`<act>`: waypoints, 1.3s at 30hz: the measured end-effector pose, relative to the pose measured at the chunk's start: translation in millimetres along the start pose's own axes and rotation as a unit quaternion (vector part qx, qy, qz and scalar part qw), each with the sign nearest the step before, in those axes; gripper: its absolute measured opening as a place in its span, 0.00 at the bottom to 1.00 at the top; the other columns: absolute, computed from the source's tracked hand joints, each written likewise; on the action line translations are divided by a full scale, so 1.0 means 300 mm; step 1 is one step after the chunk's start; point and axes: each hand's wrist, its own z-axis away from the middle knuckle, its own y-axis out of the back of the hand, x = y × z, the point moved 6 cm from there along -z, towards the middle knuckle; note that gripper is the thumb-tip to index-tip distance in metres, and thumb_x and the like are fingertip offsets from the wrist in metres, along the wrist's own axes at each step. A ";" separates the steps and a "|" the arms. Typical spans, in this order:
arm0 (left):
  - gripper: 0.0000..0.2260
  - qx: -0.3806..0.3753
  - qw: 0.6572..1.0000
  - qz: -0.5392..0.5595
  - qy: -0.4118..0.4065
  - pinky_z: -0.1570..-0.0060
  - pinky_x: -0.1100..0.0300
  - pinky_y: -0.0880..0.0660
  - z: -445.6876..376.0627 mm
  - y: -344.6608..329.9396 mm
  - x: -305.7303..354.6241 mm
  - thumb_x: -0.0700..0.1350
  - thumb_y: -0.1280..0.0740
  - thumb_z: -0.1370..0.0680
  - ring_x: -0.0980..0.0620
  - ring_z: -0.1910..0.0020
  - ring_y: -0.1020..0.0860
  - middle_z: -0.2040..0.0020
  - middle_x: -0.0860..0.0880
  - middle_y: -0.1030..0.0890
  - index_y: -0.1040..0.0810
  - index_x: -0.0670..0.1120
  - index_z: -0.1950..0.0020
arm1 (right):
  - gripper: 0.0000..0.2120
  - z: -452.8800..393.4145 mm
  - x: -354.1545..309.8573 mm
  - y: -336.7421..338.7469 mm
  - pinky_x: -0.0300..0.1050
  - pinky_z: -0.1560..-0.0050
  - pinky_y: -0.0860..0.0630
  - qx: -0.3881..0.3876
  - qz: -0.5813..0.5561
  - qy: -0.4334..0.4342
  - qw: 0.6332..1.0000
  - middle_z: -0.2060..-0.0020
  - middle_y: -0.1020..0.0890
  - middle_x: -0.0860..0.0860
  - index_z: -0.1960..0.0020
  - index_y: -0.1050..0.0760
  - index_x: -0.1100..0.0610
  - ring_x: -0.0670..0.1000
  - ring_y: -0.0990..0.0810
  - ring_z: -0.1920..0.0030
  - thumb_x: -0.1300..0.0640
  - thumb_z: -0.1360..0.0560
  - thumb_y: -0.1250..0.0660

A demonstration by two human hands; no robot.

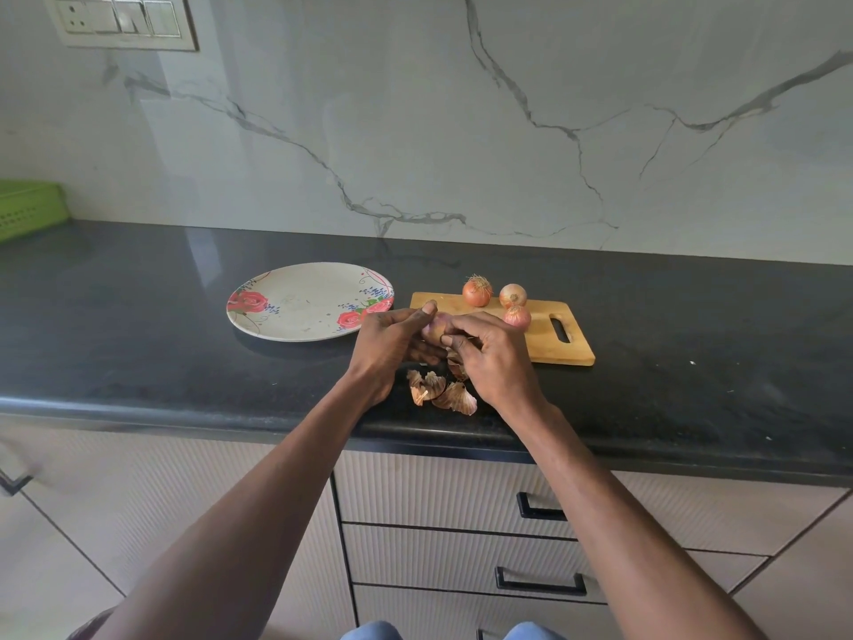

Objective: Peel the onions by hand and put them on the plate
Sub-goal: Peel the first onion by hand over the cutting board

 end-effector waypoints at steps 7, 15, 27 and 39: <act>0.12 -0.001 1.000 0.007 0.002 0.70 0.59 0.20 -0.004 -0.001 -0.003 0.48 0.32 0.19 0.45 0.68 0.17 0.61 0.36 0.16 0.16 0.41 0.56 | 0.07 -0.002 0.016 0.002 0.44 0.58 0.20 -0.001 0.017 -0.051 0.999 0.58 0.18 0.50 0.52 0.24 0.60 0.46 0.19 0.55 0.63 0.26 0.26; 0.10 0.023 0.999 0.043 0.006 0.63 0.56 0.18 -0.021 0.010 -0.022 0.46 0.32 0.19 0.45 0.63 0.17 0.56 0.40 0.16 0.20 0.40 0.44 | 0.15 -0.009 0.020 0.025 0.31 0.49 0.22 0.030 -0.035 -0.090 0.995 0.49 0.18 0.44 0.39 0.20 0.59 0.42 0.18 0.50 0.62 0.25 0.27; 0.29 -0.060 0.997 0.040 0.023 0.49 0.50 0.20 -0.028 -0.016 -0.033 0.42 0.21 0.31 0.43 0.48 0.17 0.44 0.42 0.15 0.25 0.38 0.33 | 0.12 -0.018 0.036 0.044 0.35 0.43 0.24 0.064 -0.045 -0.110 0.991 0.48 0.16 0.46 0.41 0.18 0.57 0.38 0.20 0.47 0.57 0.23 0.28; 0.21 -0.088 0.990 0.101 0.035 0.46 0.50 0.18 -0.021 -0.026 -0.028 0.37 0.27 0.29 0.44 0.50 0.16 0.45 0.39 0.16 0.22 0.38 0.37 | 0.06 -0.019 0.053 0.055 0.31 0.50 0.24 0.092 -0.041 -0.121 0.987 0.56 0.15 0.48 0.50 0.15 0.60 0.41 0.18 0.54 0.62 0.26 0.26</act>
